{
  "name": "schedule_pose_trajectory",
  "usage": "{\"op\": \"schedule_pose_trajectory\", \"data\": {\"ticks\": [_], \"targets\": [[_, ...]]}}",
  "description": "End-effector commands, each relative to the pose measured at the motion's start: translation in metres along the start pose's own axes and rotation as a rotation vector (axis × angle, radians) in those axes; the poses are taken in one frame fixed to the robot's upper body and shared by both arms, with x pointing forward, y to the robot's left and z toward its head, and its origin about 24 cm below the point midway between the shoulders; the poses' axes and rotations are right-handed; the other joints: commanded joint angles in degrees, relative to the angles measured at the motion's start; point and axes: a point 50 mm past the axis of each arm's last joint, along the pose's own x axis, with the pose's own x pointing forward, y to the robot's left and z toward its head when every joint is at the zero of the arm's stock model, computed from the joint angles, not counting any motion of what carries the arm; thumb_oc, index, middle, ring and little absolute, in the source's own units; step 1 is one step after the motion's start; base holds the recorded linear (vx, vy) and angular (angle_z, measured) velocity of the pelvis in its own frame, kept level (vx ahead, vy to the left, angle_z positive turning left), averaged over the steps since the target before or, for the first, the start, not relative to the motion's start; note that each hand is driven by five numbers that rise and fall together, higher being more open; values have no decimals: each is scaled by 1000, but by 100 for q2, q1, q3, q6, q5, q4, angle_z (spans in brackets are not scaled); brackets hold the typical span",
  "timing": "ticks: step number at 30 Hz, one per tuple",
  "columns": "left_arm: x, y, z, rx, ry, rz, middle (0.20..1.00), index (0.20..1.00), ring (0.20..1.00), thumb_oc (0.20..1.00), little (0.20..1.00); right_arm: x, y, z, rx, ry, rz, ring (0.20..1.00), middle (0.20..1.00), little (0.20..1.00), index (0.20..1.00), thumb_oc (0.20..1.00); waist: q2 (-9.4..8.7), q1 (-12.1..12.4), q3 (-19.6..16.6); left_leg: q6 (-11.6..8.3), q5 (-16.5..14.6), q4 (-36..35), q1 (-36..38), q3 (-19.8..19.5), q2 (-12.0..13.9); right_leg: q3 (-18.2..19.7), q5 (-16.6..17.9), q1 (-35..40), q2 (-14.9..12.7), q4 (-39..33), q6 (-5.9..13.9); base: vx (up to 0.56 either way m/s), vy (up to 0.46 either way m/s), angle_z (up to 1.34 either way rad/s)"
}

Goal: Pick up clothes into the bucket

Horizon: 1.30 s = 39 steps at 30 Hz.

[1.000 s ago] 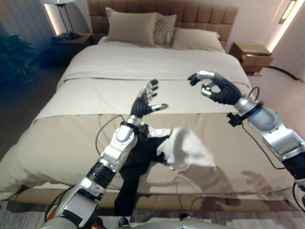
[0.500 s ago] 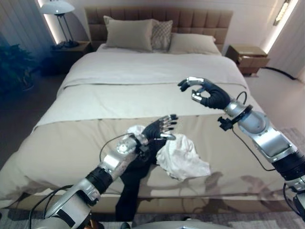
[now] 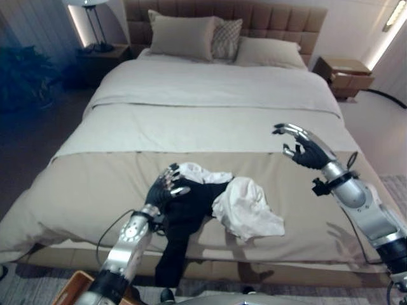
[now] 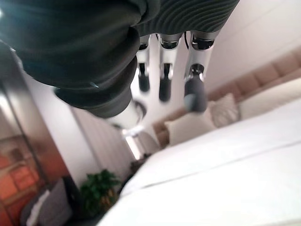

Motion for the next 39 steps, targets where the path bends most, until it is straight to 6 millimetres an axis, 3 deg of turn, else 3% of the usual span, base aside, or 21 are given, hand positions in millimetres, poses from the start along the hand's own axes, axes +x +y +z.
{"op": "schedule_pose_trajectory", "data": {"ticks": [1, 10, 14, 19, 24, 28, 30, 31, 32, 39], "targets": [[6, 3, 49, 15, -243, -22, 1000, 1000, 1000, 1000, 1000, 19, -25, 13, -43, -75, -168, 1000, 1000, 1000, 1000, 1000, -223, 147, 354, -18, -552, 703, -249, -234, 106, -69, 299, -336, -341, 411, 191, -146, -11, 11], [-21, 19, 33, -75, -234, 126, 1000, 1000, 1000, 1000, 1000, 28, 2, -5, -6, 37, -193, 1000, 1000, 1000, 1000, 1000, -236, 413, 928, 116, -686, 1171, -781, -450, -34, -194, 167, -723, -560, 979, 175, -64, 9, 11], [-17, 26, 45, -74, -296, 183, 1000, 1000, 1000, 1000, 1000, 45, 9, -3, -4, 54, -239, 1000, 1000, 1000, 1000, 1000, -137, 576, 1531, 204, -789, 1802, -1443, -602, -59, -215, 3, -1400, -885, 1873, 122, -170, 48, 20], [-13, 24, 61, -94, -373, 202, 1000, 1000, 1000, 1000, 1000, 61, 12, -5, -43, 91, -253, 1000, 1000, 1000, 1000, 1000, -66, 659, 1812, 192, -930, 2415, -2172, -693, -66, -221, -138, -1993, -1001, 2351, 73, -117, 14, 19], [-8, 17, 83, -92, -470, 197, 1000, 1000, 1000, 1000, 1000, 78, -5, -11, -91, 153, -341, 1000, 1000, 1000, 1000, 1000, 104, 716, 2150, 233, -984, 3019, -3226, -835, -134, -164, -366, -3022, -1129, 3151, -13, -108, 19, 18], [-8, 15, 93, -91, -510, 204, 1000, 1000, 1000, 1000, 1000, 85, -20, -15, -145, 183, -390, 1000, 1000, 1000, 1000, 1000, 173, 725, 2223, 253, -1030, 3340, -3749, -896, -188, -54, -480, -3552, -1189, 3545, -60, -39, 6, 15], [-8, 14, 98, -86, -530, 213, 1000, 1000, 1000, 1000, 1000, 87, -27, -21, -166, 225, -417, 1000, 1000, 1000, 1000, 1000, 212, 736, 2265, 224, -1248, 3555, -3970, -962, -203, 51, -707, -3813, -1214, 3857, 2, -6, 0, 10], [-7, 14, 98, -86, -532, 212, 1000, 1000, 1000, 1000, 1000, 87, -27, -21, -166, 224, -419, 1000, 1000, 1000, 1000, 1000, 211, 734, 2277, 272, -1069, 3505, -4035, -921, -215, -9, -557, -3860, -1237, 3785, -80, -48, 7, 14], [-6, 14, 100, -84, -537, 222, 1000, 1000, 1000, 1000, 1000, 88, -32, -28, -202, 273, -430, 1000, 1000, 1000, 1000, 1000, 249, 746, 2310, 229, -1246, 3633, -4173, -981, -233, 94, -753, -4055, -1233, 4001, -12, -32, 9, 10], [-3, 13, 102, -87, -544, 264, 1000, 1000, 1000, 1000, 1000, 78, -23, -50, -197, 436, -493, 1000, 1000, 1000, 1000, 1000, 306, 687, 2325, 265, -1242, 3598, -4414, -1035, -298, 93, -787, -4371, -1293, 4104, -23, 8, -2, 3]]}}
